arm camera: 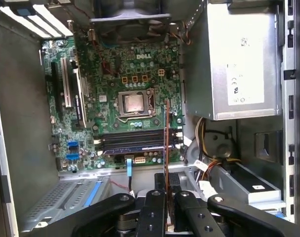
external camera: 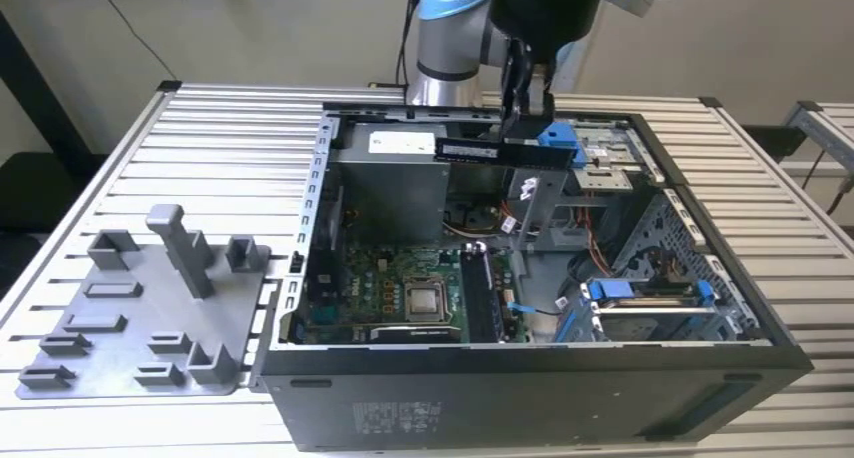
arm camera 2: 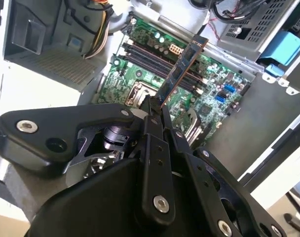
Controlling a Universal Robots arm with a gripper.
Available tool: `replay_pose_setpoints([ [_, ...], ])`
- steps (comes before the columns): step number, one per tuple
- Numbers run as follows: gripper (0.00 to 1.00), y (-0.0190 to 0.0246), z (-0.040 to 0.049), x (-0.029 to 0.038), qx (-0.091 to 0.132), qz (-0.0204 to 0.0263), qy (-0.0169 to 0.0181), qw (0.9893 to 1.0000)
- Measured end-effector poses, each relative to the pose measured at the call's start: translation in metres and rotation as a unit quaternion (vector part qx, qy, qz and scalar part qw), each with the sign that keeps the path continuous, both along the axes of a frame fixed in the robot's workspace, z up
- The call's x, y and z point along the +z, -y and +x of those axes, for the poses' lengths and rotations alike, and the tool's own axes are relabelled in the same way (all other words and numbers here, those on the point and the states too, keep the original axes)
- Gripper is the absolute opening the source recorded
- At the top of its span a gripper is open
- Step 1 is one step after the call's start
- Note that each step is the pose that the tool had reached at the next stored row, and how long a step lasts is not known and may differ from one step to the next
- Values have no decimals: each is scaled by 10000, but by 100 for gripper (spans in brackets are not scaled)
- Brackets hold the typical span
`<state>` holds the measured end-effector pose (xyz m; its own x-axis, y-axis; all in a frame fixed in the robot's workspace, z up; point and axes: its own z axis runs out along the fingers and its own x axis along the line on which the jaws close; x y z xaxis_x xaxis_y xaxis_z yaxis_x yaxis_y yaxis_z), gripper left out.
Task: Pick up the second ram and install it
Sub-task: 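Insert the second ram into the second slot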
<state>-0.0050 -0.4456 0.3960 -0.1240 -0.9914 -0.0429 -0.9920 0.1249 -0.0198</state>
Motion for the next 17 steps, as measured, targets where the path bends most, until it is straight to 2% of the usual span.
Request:
replay_pose_setpoints([
  [3,14,2,0,-2,-200,-1,0,9998],
  [6,14,3,0,-5,-426,-1,0,9991],
  [13,14,4,0,-6,-837,-4,-2,9965],
  [17,14,5,1,-8,-1096,-3,-2,9940],
])
